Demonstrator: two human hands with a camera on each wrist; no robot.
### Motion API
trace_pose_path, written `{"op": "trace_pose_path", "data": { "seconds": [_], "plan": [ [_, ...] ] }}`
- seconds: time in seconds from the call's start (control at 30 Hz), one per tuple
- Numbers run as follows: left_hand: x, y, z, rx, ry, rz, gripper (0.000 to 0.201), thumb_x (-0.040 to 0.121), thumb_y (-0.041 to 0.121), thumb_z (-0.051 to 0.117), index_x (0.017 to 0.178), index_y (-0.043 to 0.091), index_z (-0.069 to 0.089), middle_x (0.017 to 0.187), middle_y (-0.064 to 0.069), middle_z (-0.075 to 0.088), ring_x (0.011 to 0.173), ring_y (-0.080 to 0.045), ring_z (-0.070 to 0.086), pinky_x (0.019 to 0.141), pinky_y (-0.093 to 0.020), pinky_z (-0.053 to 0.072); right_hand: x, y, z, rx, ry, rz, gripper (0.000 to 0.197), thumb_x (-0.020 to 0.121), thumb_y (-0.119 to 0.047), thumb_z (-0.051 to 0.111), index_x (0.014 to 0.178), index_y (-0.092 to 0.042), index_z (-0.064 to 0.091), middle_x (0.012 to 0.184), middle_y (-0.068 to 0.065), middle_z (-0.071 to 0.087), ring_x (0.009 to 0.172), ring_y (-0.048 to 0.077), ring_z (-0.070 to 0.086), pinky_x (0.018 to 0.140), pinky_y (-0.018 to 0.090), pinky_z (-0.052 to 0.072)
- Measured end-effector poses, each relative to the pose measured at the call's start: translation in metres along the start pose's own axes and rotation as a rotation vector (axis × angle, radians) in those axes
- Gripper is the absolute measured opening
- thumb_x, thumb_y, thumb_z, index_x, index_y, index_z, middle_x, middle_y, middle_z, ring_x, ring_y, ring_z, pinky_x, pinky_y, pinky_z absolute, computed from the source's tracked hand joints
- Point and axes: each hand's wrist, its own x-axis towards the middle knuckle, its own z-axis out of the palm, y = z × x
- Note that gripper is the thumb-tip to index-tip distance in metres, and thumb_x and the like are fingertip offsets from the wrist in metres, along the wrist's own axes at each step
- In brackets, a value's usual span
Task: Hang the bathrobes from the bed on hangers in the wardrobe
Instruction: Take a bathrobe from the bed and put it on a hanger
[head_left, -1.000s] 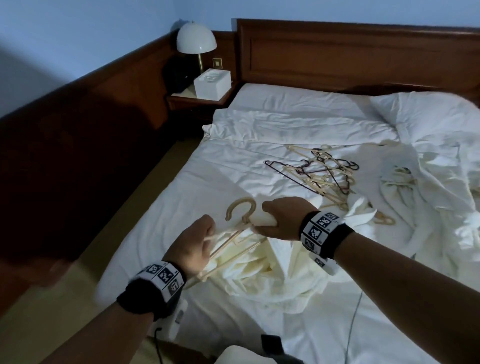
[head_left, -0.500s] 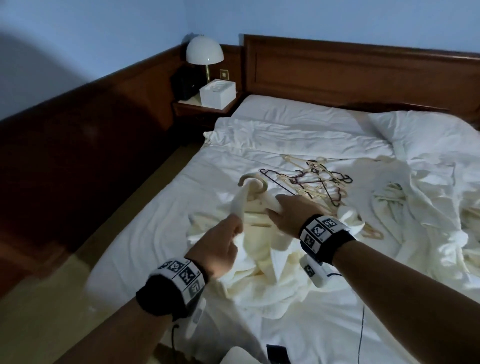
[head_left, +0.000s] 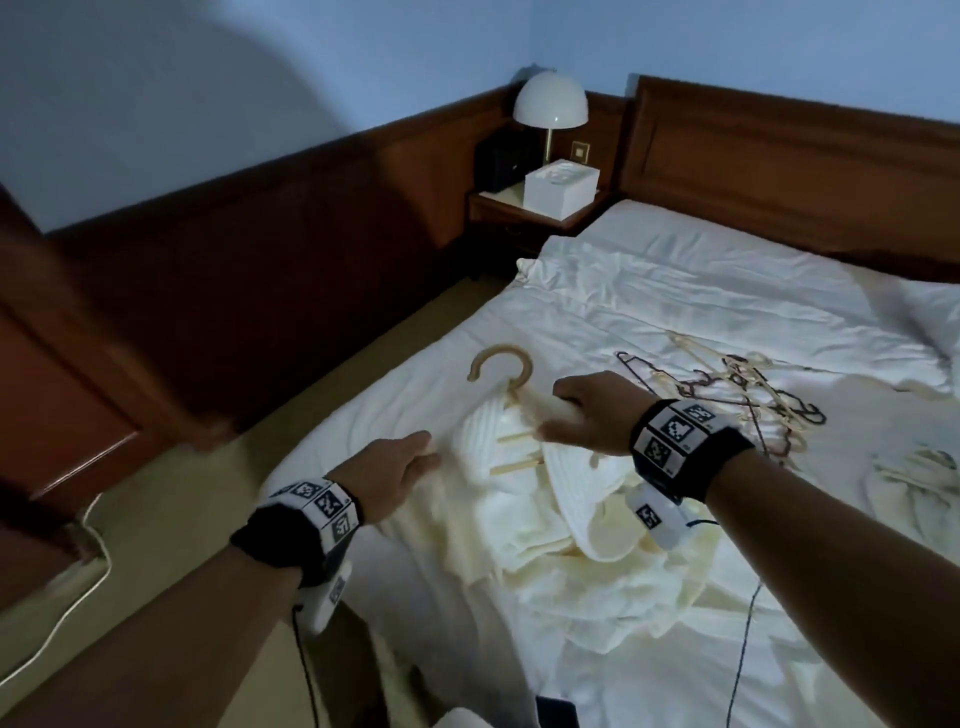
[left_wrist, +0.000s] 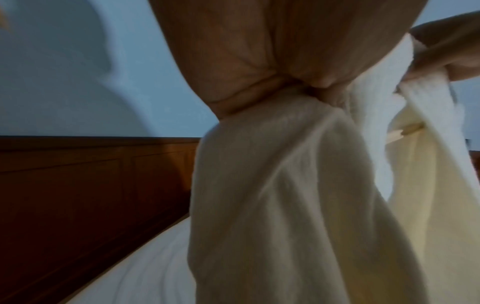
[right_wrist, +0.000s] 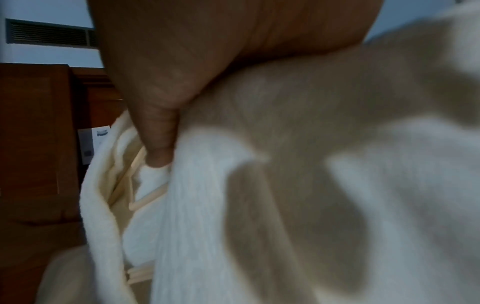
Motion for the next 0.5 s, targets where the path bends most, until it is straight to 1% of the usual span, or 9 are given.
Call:
{"op": "trace_pose_path", "data": {
  "seconds": [0.03,0.07,0.13,0.2,0.27,0.33,0.4,0.47,0.5],
  "plan": [
    [-0.006,-0.012,-0.005,0.021,0.038,-0.023,0.041,0.102,0.037,0.042,0.133,0.012,0.048,0.115,-0.004,0.066,0.105,-0.02,0.063,0.081,-0.019,0.039,0.011,-0.009,0.002,0.021,-0.038,-0.022,0.044,0.082,-0.064,0.058,0.071,-0.023,0.044,0.068,-0.005,0.052,0.065,0.018,0.051,0.059,0.031,0.039],
    [-0.012,-0.028,-0.012,0.039,0.08,-0.04,0.039,0.102,0.036,0.042,0.132,0.013,0.05,0.112,0.0,0.065,0.104,-0.019,0.063,0.08,-0.019,0.038,0.025,-0.02,0.004,0.037,-0.072,-0.042,0.043,0.084,-0.061,0.058,0.07,-0.023,0.043,0.069,-0.004,0.052,0.064,0.017,0.052,0.057,0.03,0.039],
    [-0.023,-0.058,-0.029,0.054,0.162,-0.037,0.027,0.101,0.033,0.044,0.115,0.014,0.056,0.096,0.009,0.059,0.087,-0.012,0.059,0.074,-0.02,0.036,0.052,-0.043,0.008,0.058,-0.125,-0.068,0.039,0.088,-0.056,0.057,0.07,-0.025,0.043,0.07,-0.003,0.055,0.062,0.015,0.056,0.055,0.03,0.038],
    [-0.041,-0.097,-0.055,0.076,0.238,-0.051,0.022,0.1,0.036,0.043,0.096,0.018,0.054,0.084,0.009,0.056,0.073,-0.013,0.054,0.068,-0.024,0.036,0.086,-0.08,0.014,0.068,-0.172,-0.107,0.035,0.09,-0.055,0.055,0.07,-0.03,0.04,0.074,-0.004,0.054,0.065,0.018,0.059,0.057,0.032,0.044],
    [-0.068,-0.143,-0.083,0.095,0.258,-0.125,0.023,0.1,0.04,0.041,0.091,0.021,0.049,0.078,0.006,0.056,0.071,-0.016,0.056,0.066,-0.029,0.04,0.126,-0.13,0.023,0.052,-0.187,-0.178,0.03,0.089,-0.058,0.054,0.072,-0.037,0.04,0.076,-0.011,0.051,0.071,0.013,0.054,0.061,0.029,0.041],
    [-0.101,-0.195,-0.112,0.113,0.275,-0.208,0.027,0.101,0.041,0.04,0.096,0.017,0.051,0.083,0.0,0.061,0.074,-0.017,0.057,0.068,-0.03,0.043,0.166,-0.191,0.032,0.034,-0.169,-0.252,0.023,0.089,-0.057,0.054,0.082,-0.036,0.05,0.081,-0.011,0.057,0.075,0.011,0.054,0.064,0.027,0.041],
    [-0.145,-0.247,-0.146,0.141,0.323,-0.281,0.035,0.097,0.055,0.034,0.094,0.022,0.047,0.083,-0.001,0.061,0.073,-0.017,0.057,0.068,-0.03,0.043,0.205,-0.266,0.039,0.018,-0.142,-0.336,0.031,0.09,-0.054,0.054,0.092,-0.024,0.058,0.089,-0.003,0.063,0.081,0.019,0.059,0.069,0.031,0.045],
    [-0.205,-0.298,-0.187,0.173,0.385,-0.371,0.044,0.092,0.066,0.024,0.09,0.027,0.043,0.083,-0.002,0.062,0.073,-0.023,0.059,0.07,-0.032,0.045,0.237,-0.356,0.044,0.019,-0.123,-0.461,0.032,0.091,-0.054,0.054,0.089,-0.023,0.057,0.087,-0.002,0.063,0.08,0.02,0.059,0.067,0.031,0.042],
    [-0.24,-0.321,-0.21,0.176,0.414,-0.437,0.042,0.095,0.061,0.027,0.092,0.023,0.046,0.085,-0.004,0.063,0.075,-0.023,0.059,0.071,-0.032,0.043,0.25,-0.406,0.046,0.021,-0.12,-0.524,0.03,0.091,-0.056,0.052,0.088,-0.026,0.056,0.086,-0.004,0.062,0.08,0.019,0.059,0.067,0.031,0.042]
  ]
}}
